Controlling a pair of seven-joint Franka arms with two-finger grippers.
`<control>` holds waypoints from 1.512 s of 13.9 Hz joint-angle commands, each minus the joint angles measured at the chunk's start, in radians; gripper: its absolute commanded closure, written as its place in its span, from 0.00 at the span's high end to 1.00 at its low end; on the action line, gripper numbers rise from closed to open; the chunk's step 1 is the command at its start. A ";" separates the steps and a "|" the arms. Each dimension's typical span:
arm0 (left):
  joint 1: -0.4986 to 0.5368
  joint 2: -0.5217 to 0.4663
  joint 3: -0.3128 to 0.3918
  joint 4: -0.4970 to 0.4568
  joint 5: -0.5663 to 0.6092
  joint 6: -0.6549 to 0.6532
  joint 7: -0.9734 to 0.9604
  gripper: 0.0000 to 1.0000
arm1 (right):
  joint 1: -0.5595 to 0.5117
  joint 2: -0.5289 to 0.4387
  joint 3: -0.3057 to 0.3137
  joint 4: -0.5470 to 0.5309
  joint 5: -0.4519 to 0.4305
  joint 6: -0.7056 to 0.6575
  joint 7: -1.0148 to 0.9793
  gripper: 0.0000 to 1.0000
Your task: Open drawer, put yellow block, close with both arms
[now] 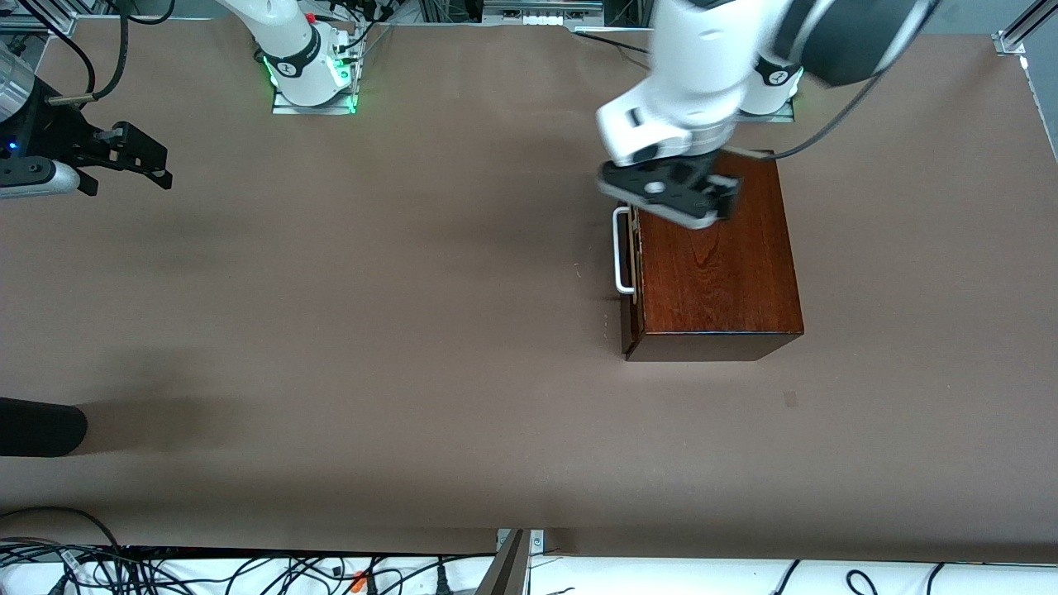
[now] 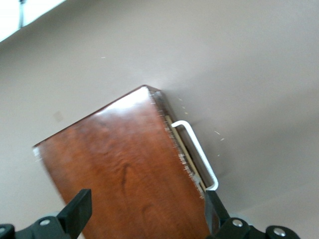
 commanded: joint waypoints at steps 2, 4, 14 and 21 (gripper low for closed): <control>0.055 -0.096 0.100 -0.019 -0.104 -0.111 -0.009 1.00 | -0.007 0.006 0.002 0.020 -0.001 -0.021 0.003 1.00; 0.047 -0.156 0.245 -0.039 -0.208 -0.131 -0.003 1.00 | -0.006 0.006 0.002 0.020 -0.001 -0.021 0.003 1.00; 0.046 -0.204 0.484 -0.086 -0.229 -0.145 0.141 1.00 | -0.006 0.006 0.002 0.020 -0.001 -0.021 0.002 1.00; 0.044 -0.240 0.532 -0.188 -0.229 -0.039 0.203 1.00 | -0.007 0.006 0.002 0.020 -0.003 -0.021 0.003 1.00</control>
